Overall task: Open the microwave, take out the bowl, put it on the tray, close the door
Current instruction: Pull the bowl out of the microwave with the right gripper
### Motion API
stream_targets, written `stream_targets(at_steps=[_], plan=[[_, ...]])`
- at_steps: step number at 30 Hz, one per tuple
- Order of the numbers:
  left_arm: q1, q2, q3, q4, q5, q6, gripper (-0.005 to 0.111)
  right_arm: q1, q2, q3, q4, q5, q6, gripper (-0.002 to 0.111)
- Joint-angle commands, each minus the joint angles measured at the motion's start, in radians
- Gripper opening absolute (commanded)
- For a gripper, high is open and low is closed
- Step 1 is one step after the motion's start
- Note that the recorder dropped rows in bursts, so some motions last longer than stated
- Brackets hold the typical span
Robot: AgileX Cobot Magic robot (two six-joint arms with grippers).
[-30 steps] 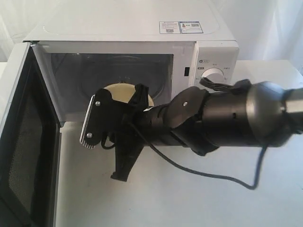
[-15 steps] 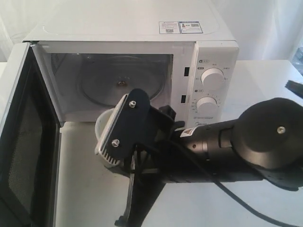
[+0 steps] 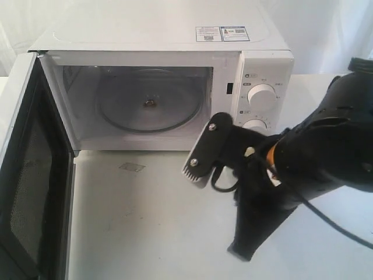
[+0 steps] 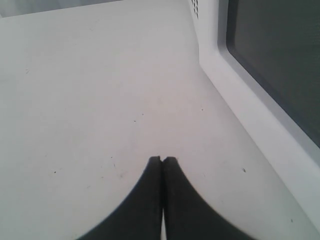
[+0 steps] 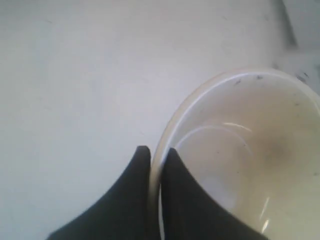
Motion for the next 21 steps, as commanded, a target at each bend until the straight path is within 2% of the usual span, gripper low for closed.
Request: stream_targets(at_steps=[1,7,11,21], plan=[[-0.001,-0.004,0.004,-0.005,0.002,-0.003,0.0,-0.091,-0.012,0.001,-0.129,0.029,0.154,0.0],[-0.001,-0.004,0.004,-0.005,0.002,-0.003,0.0,-0.237,-0.012,0.082,-0.129,-0.174,0.197,0.0],[-0.001,-0.004,0.004,-0.005,0.002,-0.003,0.0,-0.298,-0.003,0.122,-0.129,-0.296,0.197,0.0],[-0.001,-0.004,0.004,-0.005,0.002,-0.003,0.0,-0.327,0.117,0.132,-0.113,-0.322,0.197,0.0]])
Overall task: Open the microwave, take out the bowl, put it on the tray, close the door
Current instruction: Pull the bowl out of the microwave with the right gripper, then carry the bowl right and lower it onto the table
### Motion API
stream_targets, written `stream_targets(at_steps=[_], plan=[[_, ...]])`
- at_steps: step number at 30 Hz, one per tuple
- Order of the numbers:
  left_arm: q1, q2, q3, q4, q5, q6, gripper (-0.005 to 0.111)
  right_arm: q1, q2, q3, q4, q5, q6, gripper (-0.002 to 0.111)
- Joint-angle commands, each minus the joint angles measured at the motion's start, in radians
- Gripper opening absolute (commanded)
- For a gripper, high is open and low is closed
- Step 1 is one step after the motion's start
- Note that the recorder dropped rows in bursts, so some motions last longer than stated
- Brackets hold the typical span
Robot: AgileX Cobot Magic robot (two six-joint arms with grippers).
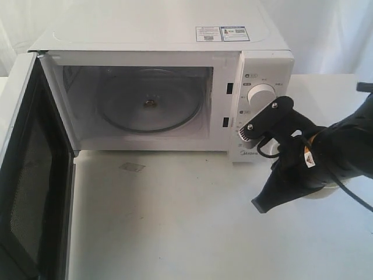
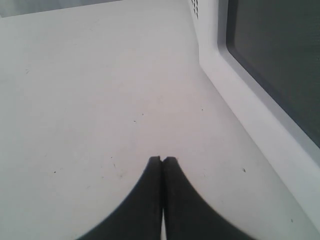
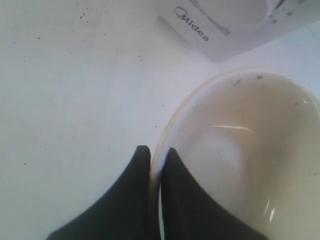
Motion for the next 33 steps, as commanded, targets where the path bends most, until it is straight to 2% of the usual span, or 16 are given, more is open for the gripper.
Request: stream_targets(at_steps=[1,8,19,25,33], plan=[[-0.001,-0.004,0.004,-0.005,0.002,-0.003,0.0,-0.003,0.052,0.002,0.005,-0.021,0.005,0.0],[-0.001,-0.004,0.004,-0.005,0.002,-0.003,0.0,0.052,0.081,0.002,0.041,-0.085,-0.051,0.0],[-0.001,-0.004,0.004,-0.005,0.002,-0.003,0.0,0.055,0.081,0.002,0.043,-0.079,-0.056,0.0],[-0.001,-0.004,0.004,-0.005,0.002,-0.003,0.0,0.08,0.086,0.002,0.051,-0.172,-0.078,0.0],[-0.001,-0.004,0.004,-0.005,0.002,-0.003,0.0,0.104,0.185,0.002,0.051,-0.192,-0.147,0.0]])
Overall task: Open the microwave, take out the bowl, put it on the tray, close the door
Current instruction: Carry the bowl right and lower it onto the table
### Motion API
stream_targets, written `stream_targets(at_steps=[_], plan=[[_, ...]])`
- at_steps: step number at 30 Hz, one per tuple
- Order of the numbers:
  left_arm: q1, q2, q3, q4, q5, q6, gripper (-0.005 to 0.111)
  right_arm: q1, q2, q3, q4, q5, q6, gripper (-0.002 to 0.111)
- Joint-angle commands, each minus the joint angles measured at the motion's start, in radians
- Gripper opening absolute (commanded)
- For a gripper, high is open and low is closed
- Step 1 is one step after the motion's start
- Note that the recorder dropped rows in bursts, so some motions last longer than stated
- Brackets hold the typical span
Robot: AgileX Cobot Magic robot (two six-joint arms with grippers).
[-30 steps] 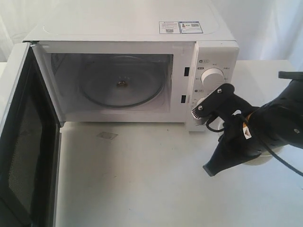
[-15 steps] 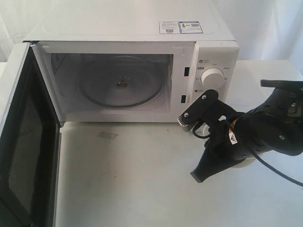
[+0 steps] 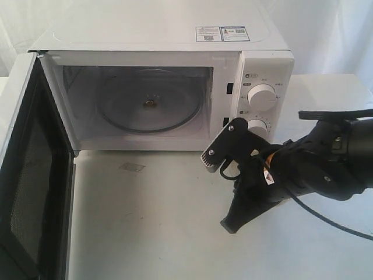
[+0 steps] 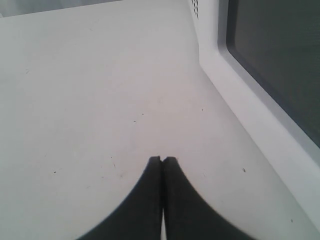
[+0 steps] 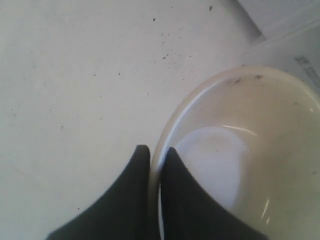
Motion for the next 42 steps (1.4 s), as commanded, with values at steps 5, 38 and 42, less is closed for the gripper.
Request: stream_targets(at_steps=[5,38,42], plan=[[-0.001,-0.004,0.004,-0.005,0.002,-0.003,0.0,0.004,0.073,0.0,-0.006,-0.037,-0.048,0.0],[-0.001,-0.004,0.004,-0.005,0.002,-0.003,0.0,0.004,0.079,0.0,-0.067,0.062,-0.081,0.021],[-0.001,-0.004,0.004,-0.005,0.002,-0.003,0.0,0.004,0.072,0.0,-0.078,0.087,-0.081,0.021]])
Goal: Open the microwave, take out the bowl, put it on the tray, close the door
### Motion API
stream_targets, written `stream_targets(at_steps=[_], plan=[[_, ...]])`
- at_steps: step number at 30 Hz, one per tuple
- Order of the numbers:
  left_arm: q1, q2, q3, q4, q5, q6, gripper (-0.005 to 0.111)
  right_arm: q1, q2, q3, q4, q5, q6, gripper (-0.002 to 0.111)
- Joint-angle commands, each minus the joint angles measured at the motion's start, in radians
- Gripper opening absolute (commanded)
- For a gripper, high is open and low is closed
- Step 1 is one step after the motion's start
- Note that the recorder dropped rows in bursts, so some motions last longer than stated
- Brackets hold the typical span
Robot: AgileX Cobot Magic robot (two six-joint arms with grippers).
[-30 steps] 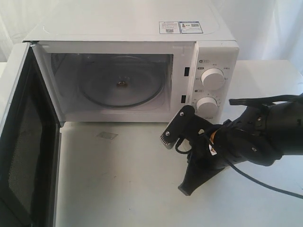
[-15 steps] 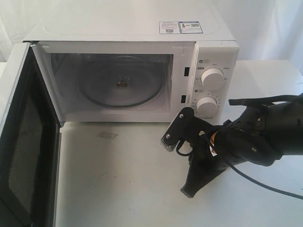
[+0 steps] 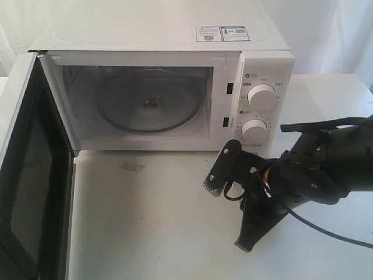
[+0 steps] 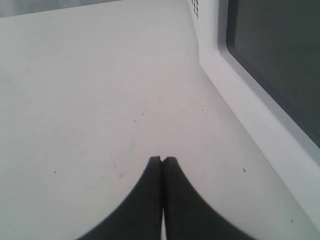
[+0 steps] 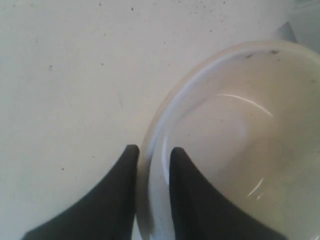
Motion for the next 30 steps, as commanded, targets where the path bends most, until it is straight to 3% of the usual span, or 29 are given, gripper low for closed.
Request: stream_targets(at_steps=[1,11,19,25,28,30], plan=[[-0.001,-0.004,0.004,-0.005,0.002,-0.003,0.0,0.004,-0.024,0.0,-0.012,0.015,-0.005,0.021],[-0.001,-0.004,0.004,-0.005,0.002,-0.003,0.0,0.01,-0.25,-0.004,0.08,0.009,0.021,0.05],[-0.001,-0.004,0.004,-0.005,0.002,-0.003,0.0,0.057,-0.291,-0.004,0.193,0.008,0.021,0.051],[-0.001,-0.004,0.004,-0.005,0.002,-0.003,0.0,0.065,-0.291,0.01,0.419,0.024,0.021,0.042],[-0.001,-0.004,0.004,-0.005,0.002,-0.003,0.0,0.065,-0.291,0.054,0.423,0.005,-0.013,0.031],[-0.001,-0.004,0.004,-0.005,0.002,-0.003,0.0,0.073,-0.291,0.109,0.428,-0.094,-0.035,0.017]])
